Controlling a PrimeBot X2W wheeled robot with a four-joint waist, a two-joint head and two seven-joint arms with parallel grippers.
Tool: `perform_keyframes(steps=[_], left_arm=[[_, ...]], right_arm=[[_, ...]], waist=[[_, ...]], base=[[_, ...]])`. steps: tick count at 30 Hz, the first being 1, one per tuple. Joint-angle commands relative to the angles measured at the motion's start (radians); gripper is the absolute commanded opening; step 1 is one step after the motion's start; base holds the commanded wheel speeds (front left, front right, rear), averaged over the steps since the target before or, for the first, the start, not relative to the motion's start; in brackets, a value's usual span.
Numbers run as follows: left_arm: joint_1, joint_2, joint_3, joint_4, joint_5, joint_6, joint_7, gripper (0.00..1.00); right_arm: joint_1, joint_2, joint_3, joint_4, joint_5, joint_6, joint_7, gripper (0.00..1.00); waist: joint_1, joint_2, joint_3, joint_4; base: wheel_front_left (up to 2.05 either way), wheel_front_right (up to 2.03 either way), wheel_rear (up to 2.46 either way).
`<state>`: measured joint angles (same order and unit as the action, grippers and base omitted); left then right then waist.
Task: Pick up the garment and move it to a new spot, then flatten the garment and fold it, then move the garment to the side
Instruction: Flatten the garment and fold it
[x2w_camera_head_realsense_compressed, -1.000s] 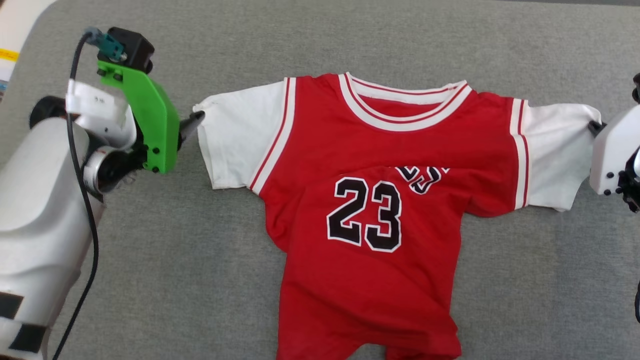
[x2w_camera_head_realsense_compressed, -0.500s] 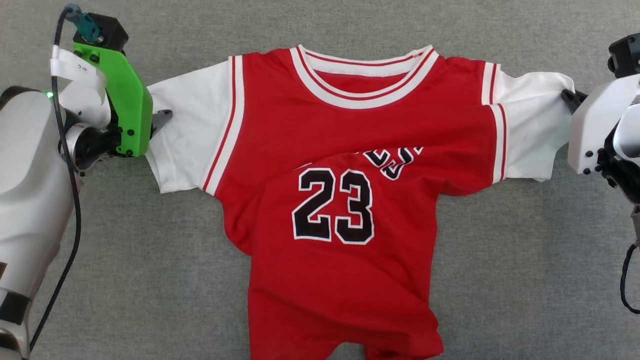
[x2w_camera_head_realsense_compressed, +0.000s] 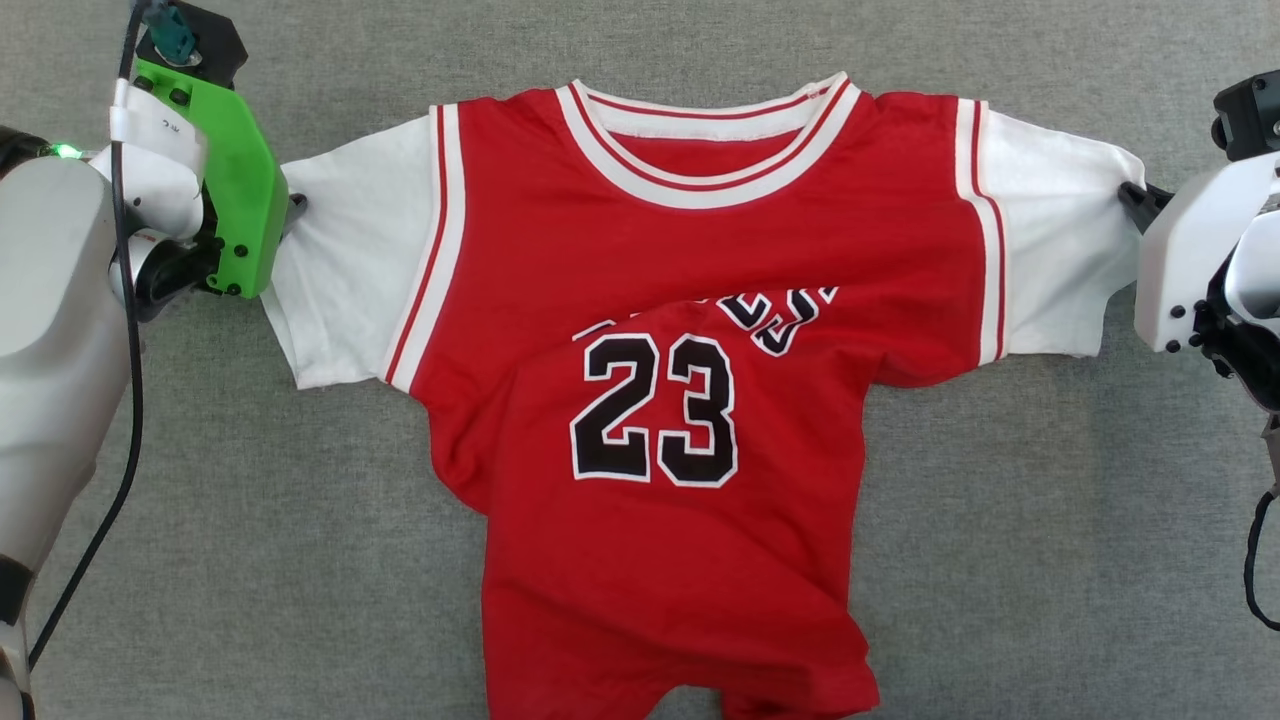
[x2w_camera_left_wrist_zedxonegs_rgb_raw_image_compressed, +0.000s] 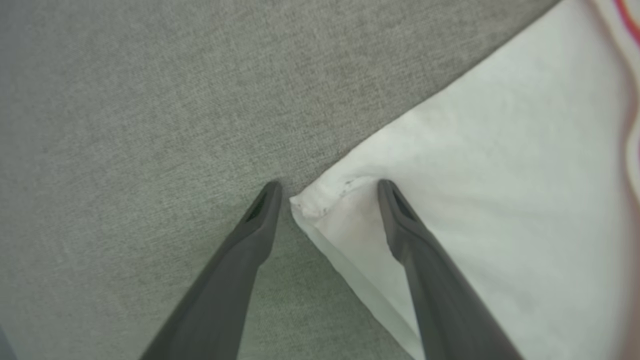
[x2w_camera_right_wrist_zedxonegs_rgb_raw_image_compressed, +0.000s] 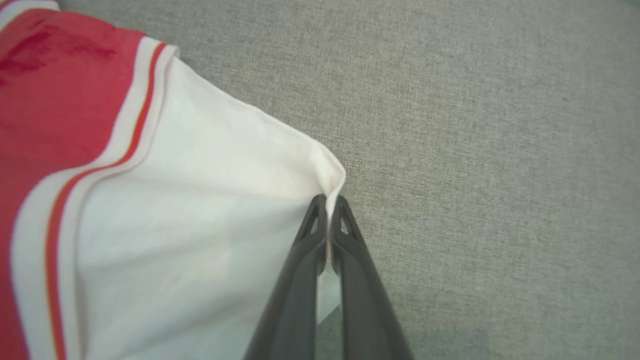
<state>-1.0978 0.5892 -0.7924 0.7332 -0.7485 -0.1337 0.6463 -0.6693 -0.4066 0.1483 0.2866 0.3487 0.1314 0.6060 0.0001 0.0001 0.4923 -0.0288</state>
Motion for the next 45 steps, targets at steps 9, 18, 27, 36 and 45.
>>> perform_keyframes(steps=[9,18,27,36,45], left_arm=[[0.055,-0.018,-0.064,0.025,-0.133,0.003,0.024,0.0],[0.052,-0.02,-0.069,0.027,-0.145,0.003,-0.166,0.0],[0.029,0.007,-0.036,-0.007,-0.121,0.009,-0.371,0.0],[0.036,0.098,0.014,-0.163,-0.102,0.061,-0.483,0.0],[0.071,0.251,0.087,-0.491,-0.098,0.183,-0.498,0.0]], right_arm=[[-0.012,-0.013,0.011,0.019,0.013,-0.001,-0.016,0.0],[0.007,-0.033,-0.001,0.034,0.021,-0.001,-0.048,0.0],[0.006,-0.082,-0.043,0.014,0.035,-0.001,-0.084,0.0],[-0.036,-0.137,-0.091,-0.046,0.07,-0.001,-0.138,0.0],[-0.075,-0.167,-0.144,-0.117,0.102,-0.001,-0.164,0.0]], waist=[[-0.0001,-0.0001,-0.028,0.009],[-0.0001,-0.0001,-0.127,0.037],[-0.0001,-0.0001,-0.253,0.077],[-0.0001,-0.0001,-0.348,0.098],[-0.0001,-0.0001,-0.422,0.106]], base=[[0.0,0.0,0.0],[0.0,0.0,0.0],[0.0,0.0,0.0],[0.0,0.0,0.0],[0.0,0.0,0.0]])
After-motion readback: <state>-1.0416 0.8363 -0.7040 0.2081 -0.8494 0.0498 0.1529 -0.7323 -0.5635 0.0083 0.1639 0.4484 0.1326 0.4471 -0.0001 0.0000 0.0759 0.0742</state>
